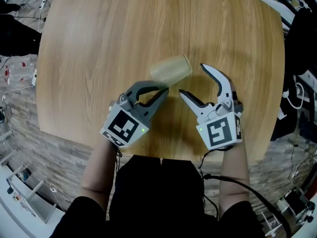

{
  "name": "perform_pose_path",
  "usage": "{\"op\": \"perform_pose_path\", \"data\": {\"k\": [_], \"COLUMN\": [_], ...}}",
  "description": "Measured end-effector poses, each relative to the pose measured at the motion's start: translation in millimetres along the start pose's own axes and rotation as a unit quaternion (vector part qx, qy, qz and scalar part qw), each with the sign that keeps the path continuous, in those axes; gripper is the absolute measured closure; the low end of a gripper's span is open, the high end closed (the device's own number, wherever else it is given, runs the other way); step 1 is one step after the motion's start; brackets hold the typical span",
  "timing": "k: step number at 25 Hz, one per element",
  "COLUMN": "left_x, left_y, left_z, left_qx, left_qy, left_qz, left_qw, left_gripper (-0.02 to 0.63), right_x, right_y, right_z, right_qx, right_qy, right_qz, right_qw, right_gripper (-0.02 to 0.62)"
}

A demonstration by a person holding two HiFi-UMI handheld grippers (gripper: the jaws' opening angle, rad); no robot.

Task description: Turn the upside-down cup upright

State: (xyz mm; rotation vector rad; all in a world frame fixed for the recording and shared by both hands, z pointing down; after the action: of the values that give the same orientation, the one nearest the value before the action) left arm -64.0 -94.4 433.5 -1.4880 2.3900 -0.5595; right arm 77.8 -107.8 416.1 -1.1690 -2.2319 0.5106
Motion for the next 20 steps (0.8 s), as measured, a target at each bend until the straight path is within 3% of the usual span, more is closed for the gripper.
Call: {"op": "perform_pose_path", "data": {"k": [6,12,20], "left_x": [-4.4,-5.4,-14.4], "left_y": [-5.8,-8.9,-8.0], "left_z": [7.5,8.3,17.2], "left_qx": [0.06,0.095,0.08], "left_qy": [0.008,-0.02,-0.031], "left_qz": [-0.012,-0.037,-0.065], "left_qw": [0.9981,0.9946,0.9942], "left_gripper": [0.584,0.584,0.584], "right_x": [1.3,10.4,22.2], "right_y": [-13.7,-34.5,-50.1], "right_z": [15.5,16.5,9.8], "right_qx": [0.065,0.105,0.125], "right_qy": [0.129,0.239,0.267], "right_qz": [-0.002,0.001,0.001], "right_qw": [0.989,0.965,0.956], "right_gripper": [0.265,0.265,0.265]}}
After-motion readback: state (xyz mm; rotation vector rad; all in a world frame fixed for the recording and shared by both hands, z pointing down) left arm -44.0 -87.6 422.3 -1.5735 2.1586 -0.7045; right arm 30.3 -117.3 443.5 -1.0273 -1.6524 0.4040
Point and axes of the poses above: the fingertips, and each gripper's own axes: y backward along the fingers, x to its left, z out of its top, the point moved 7 cm from there along y, backward along the fingers, and after that the axes turned 3 degrees about -y, right-handed, at the moved point
